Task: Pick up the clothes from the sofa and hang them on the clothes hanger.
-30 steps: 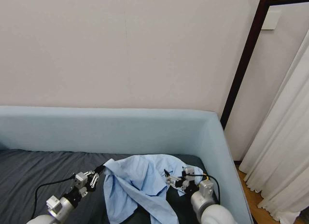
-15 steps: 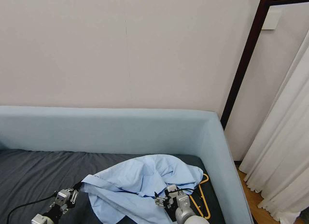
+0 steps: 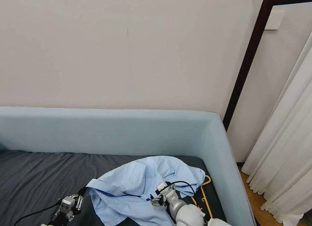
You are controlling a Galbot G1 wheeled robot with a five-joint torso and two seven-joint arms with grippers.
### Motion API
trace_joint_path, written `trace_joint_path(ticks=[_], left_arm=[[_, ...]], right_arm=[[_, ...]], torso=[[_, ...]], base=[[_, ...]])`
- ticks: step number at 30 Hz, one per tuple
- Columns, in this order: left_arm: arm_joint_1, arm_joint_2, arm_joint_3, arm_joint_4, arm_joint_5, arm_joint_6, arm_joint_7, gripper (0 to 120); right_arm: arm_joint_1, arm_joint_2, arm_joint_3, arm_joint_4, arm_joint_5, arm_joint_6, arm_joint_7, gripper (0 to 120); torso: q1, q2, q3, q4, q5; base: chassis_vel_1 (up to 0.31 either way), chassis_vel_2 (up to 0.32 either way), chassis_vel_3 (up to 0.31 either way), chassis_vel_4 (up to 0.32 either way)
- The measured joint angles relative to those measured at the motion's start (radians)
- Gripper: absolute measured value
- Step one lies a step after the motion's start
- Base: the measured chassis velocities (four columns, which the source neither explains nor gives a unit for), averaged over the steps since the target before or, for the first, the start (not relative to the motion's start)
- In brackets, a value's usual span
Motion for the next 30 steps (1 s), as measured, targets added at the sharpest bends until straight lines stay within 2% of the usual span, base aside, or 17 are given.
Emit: trace_joint_path(ticks=[4,9,13,14,18,19,23,24,28,30], left_arm=[[-0.006,-0.030,0.001,0.005,0.016,-0.002,-0.005,0],[-0.004,-0.039,0.002,-0.001,0.020,-0.002,-0.008,0],[0.003,-0.040,-0.006,-0.012,0.020,-0.002,-0.014,0],[0.003,-0.040,-0.006,-0.012,0.020,-0.002,-0.014,0],[0.005,-0.038,-0.008,-0.016,0.018,-0.002,-0.020,0],[0.005,-0.038,-0.008,-0.016,0.018,-0.002,-0.020,0],[0.002,-0.040,-0.008,-0.018,0.016,-0.002,-0.026,0],[0.002,-0.040,-0.008,-0.018,0.016,-0.002,-0.026,0],[-0.001,-0.036,-0.006,-0.019,0.014,-0.002,-0.032,0],[-0.002,-0.034,-0.006,-0.018,0.014,-0.002,-0.032,0]], right_arm=[[0.023,0.039,-0.027,-0.074,-0.027,0.019,-0.054,100],[0.027,0.061,-0.031,-0.110,-0.032,0.021,-0.051,98],[0.037,0.096,-0.033,-0.150,-0.009,0.008,-0.037,79],[0.037,0.096,-0.033,-0.150,-0.009,0.008,-0.037,79],[0.043,0.123,-0.035,-0.164,0.021,-0.042,-0.010,62],[0.043,0.123,-0.035,-0.164,0.021,-0.042,-0.010,62],[0.042,0.144,-0.036,-0.183,0.021,-0.097,0.018,43],[0.042,0.144,-0.036,-0.183,0.021,-0.097,0.018,43],[0.036,0.147,-0.034,-0.188,0.013,-0.105,0.019,23],[0.034,0.147,-0.033,-0.188,0.013,-0.101,0.015,20]], torso=[[0.000,0.000,0.000,0.0001,-0.0001],[0.000,0.000,0.000,0.0001,-0.0002],[0.000,0.000,0.000,0.0001,-0.0002],[0.000,0.000,0.000,0.0001,-0.0002],[0.000,0.000,0.000,0.0002,-0.0002],[0.000,0.000,0.000,0.0002,-0.0002],[0.000,0.000,0.000,0.0001,-0.0002],[0.000,0.000,0.000,0.0001,-0.0002],[0.000,0.000,0.000,0.0001,-0.0002],[0.000,0.000,0.000,0.0001,-0.0002]], base=[[0.000,0.000,0.000,0.000],[0.000,0.000,0.000,0.000],[0.000,0.000,0.000,0.000],[0.000,0.000,0.000,0.000],[0.000,0.000,0.000,0.000],[0.000,0.000,0.000,0.000],[0.000,0.000,0.000,0.000],[0.000,0.000,0.000,0.000],[0.000,0.000,0.000,0.000],[0.000,0.000,0.000,0.000]])
